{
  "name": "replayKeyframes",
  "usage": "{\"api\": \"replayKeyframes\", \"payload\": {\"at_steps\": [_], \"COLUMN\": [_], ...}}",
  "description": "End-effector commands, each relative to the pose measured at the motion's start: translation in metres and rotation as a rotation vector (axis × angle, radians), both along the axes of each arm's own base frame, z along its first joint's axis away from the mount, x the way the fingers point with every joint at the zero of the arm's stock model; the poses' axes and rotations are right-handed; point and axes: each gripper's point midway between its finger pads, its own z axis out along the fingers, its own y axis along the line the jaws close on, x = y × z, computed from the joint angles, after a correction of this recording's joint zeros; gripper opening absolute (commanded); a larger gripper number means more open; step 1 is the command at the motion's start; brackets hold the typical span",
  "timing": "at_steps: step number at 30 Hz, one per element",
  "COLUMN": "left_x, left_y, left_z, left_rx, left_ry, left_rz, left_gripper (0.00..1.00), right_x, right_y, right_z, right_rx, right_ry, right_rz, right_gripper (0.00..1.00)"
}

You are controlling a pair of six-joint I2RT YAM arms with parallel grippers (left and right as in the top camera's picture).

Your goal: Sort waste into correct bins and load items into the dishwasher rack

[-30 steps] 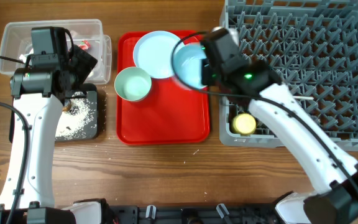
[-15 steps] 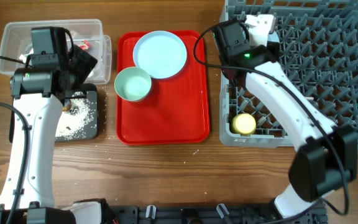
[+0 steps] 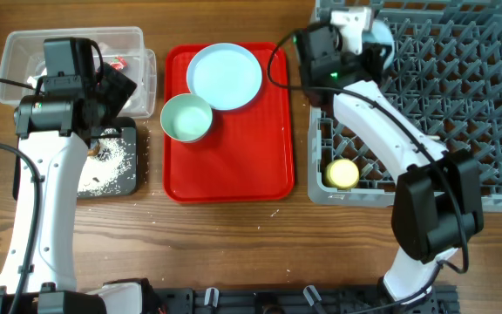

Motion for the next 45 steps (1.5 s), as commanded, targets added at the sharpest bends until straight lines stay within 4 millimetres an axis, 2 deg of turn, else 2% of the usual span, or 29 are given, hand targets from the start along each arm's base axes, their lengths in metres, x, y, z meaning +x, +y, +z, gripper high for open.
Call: {"api": "replayKeyframes", "payload": {"at_steps": [1,4,11,18,27,28,30,31,34,35,41,45], "left_x": [0.000,0.000,0.000,0.000,0.000,0.000,0.000,0.000,0.000,0.000,0.000,0.000], "left_y": [0.001,0.001,0.001,0.001,0.001,0.001,0.001,0.001,0.001,0.001,0.001,0.001], "left_z": [0.011,0.011,0.011,0.011,0.011,0.011,0.011,0.011,0.011,0.011,0.011,0.011], "left_rx": [0.003,0.003,0.003,0.003,0.003,0.003,0.003,0.003,0.003,0.003,0.003,0.003], "left_ry": [-0.030,-0.030,-0.029,-0.030,-0.029,-0.030,-0.030,-0.029,-0.029,-0.030,-0.030,-0.030], "left_rz": [-0.001,-0.001,-0.002,-0.001,-0.002,-0.001,-0.002,-0.001,-0.001,-0.001,-0.001,-0.001], "left_gripper": [1.00,1.00,1.00,1.00,1.00,1.00,1.00,1.00,1.00,1.00,1.00,1.00], "right_x": [0.019,0.034,0.059,0.064,0.060,0.059,0.058,0.058,0.057,0.057,0.054,0.057], "right_y": [-0.009,-0.014,-0.005,-0.001,0.036,0.038,0.042,0.044,0.048,0.050,0.072,0.096], "right_z": [0.007,0.008,-0.015,-0.041,-0.056,-0.057,-0.059,-0.059,-0.059,-0.059,-0.056,-0.041], "right_rx": [-0.101,-0.155,-0.203,-0.234,-0.259,-0.262,-0.267,-0.268,-0.270,-0.270,-0.271,-0.207], "right_ry": [0.068,0.085,0.110,0.199,0.262,0.269,0.281,0.282,0.282,0.281,0.261,0.185], "right_rz": [0.014,0.019,0.075,0.108,0.188,0.192,0.202,0.204,0.213,0.216,0.255,0.344], "right_gripper": [0.04,0.04,0.04,0.04,0.06,0.14,0.64,0.70,0.97,1.00,1.00,1.00]}}
